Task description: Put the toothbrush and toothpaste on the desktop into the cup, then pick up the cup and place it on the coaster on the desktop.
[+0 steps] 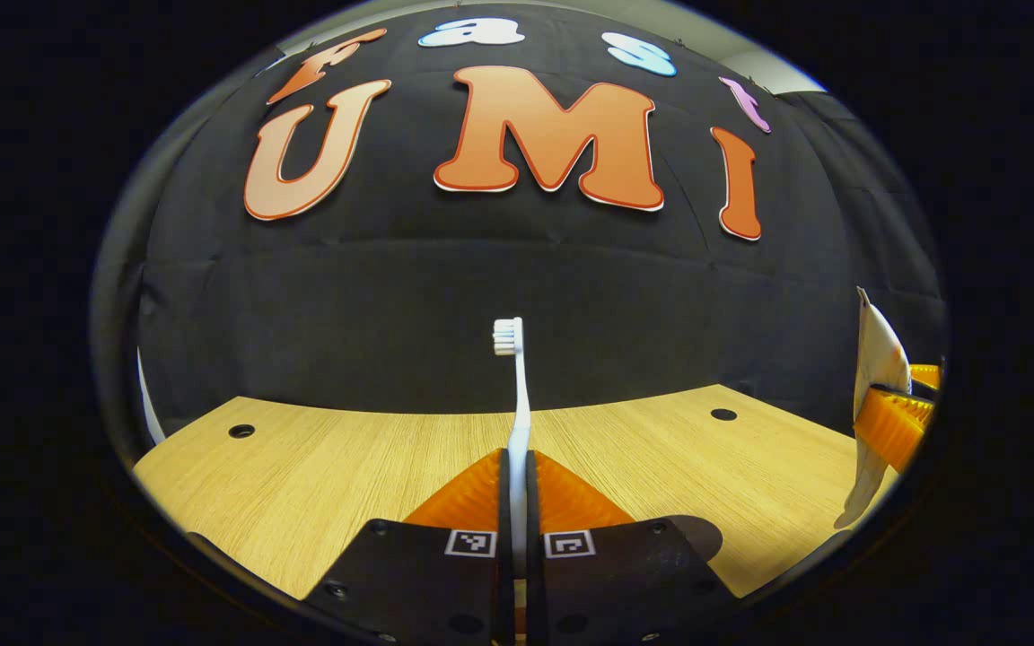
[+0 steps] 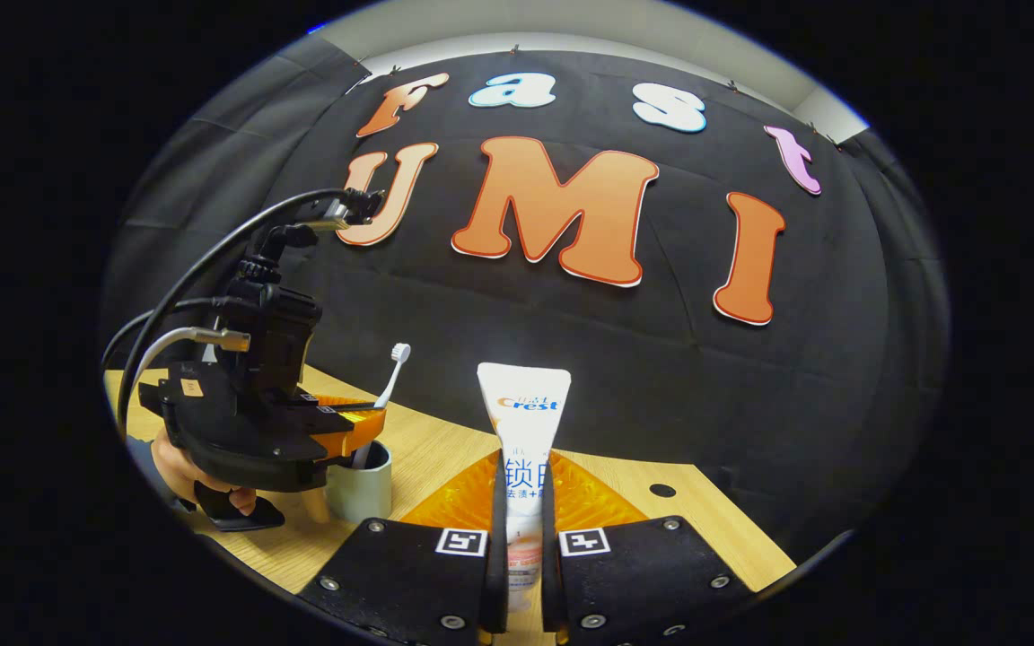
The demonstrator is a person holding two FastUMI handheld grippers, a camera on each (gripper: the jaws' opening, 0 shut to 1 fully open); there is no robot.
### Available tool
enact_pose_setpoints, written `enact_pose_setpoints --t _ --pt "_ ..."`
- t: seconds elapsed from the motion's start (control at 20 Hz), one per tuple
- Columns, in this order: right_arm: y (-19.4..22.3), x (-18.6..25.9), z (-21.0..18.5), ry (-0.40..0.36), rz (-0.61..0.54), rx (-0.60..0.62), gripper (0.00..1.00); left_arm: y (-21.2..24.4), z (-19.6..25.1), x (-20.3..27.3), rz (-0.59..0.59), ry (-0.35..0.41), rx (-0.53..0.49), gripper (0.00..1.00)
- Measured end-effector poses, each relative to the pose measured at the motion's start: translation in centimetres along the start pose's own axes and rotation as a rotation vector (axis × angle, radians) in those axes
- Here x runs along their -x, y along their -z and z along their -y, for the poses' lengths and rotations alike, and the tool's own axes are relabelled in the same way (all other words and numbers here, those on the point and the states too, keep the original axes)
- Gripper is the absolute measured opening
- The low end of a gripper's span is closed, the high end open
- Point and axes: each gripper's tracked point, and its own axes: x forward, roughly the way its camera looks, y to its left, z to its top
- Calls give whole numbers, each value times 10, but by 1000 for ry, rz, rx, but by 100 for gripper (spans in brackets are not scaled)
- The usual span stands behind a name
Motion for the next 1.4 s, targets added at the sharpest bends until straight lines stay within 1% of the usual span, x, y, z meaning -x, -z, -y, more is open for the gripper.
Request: enact_pose_setpoints --t 0.3,0.5,0.85,1.2,1.4 --pt "1 -1 -2 4 -5 7 15 18 -2 -3 -44 -6 -9 5" --pt "5 -1 -4 2 -21 11 15 33 -2 -1 -74 -7 5 5" --pt "6 -2 -7 -4 -26 18 15 35 -1 3 -73 -12 -27 5" --pt "12 -2 -10 -7 -35 25 15 35 -2 6 -79 -14 -31 7" --pt "14 -2 -12 -10 -43 29 15 34 -3 9 -88 -13 -34 6"
